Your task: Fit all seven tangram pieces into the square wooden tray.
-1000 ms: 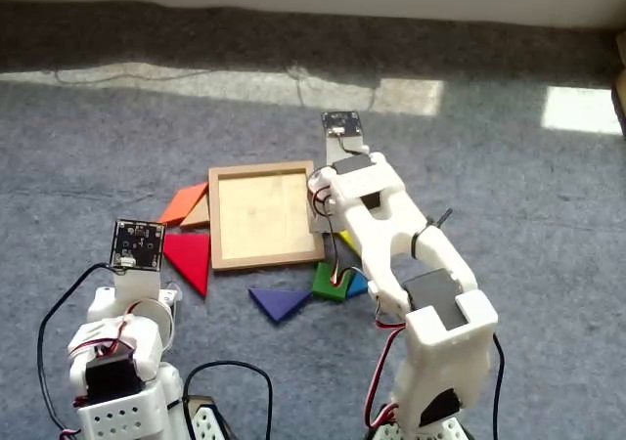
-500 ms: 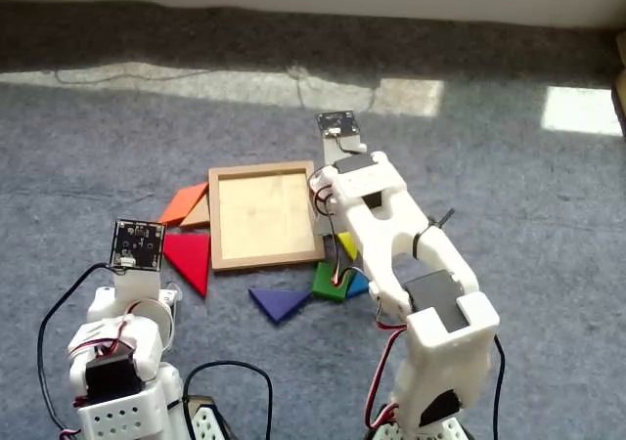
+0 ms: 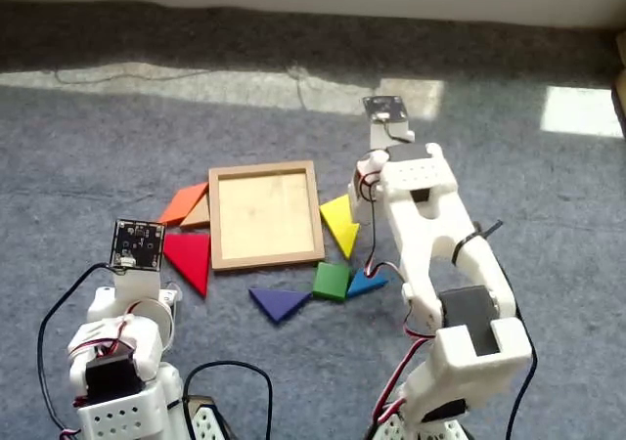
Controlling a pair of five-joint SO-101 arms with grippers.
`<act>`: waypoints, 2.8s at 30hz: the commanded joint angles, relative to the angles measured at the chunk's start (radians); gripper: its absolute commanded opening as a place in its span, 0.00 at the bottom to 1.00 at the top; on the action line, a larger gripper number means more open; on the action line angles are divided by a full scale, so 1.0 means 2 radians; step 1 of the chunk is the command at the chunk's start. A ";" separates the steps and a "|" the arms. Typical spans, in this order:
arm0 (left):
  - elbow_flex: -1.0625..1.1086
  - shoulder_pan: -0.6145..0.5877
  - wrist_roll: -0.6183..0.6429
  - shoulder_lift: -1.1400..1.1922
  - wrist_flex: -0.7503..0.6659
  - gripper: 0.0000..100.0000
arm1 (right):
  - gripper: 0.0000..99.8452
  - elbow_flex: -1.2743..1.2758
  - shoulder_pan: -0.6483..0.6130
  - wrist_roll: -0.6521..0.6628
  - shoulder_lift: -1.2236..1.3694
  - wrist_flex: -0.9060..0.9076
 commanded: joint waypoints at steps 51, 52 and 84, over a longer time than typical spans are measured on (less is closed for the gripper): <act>-0.005 -0.003 -0.002 -0.003 -0.009 0.19 | 0.37 -0.099 -0.050 0.064 0.023 0.014; -0.005 -0.003 -0.002 -0.003 -0.009 0.19 | 0.37 -0.101 -0.053 0.064 0.041 0.008; -0.003 -0.003 -0.002 -0.003 -0.009 0.19 | 0.37 -0.099 -0.021 0.113 0.101 -0.053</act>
